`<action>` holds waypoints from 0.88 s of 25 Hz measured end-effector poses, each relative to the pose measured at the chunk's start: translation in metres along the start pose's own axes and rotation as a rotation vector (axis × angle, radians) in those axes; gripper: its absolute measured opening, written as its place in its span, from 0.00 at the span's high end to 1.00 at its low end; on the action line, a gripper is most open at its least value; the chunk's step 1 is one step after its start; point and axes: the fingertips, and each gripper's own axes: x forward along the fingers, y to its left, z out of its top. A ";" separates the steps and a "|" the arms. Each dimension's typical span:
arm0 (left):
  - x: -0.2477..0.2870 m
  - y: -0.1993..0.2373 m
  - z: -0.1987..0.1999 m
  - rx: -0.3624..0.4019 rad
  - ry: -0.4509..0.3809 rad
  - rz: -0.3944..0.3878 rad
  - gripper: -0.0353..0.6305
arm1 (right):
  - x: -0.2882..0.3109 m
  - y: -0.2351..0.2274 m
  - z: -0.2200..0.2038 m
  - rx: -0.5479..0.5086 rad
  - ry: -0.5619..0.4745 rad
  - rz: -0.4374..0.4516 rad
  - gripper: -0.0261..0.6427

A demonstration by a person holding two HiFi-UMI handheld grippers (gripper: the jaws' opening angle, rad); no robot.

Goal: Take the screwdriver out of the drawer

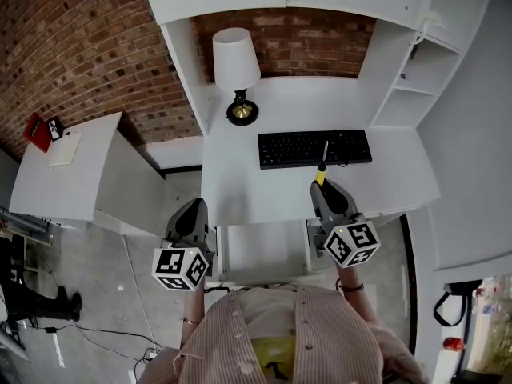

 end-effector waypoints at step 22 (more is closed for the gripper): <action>0.000 0.006 -0.012 0.013 0.038 0.019 0.95 | -0.003 0.002 -0.006 -0.039 0.020 -0.023 0.84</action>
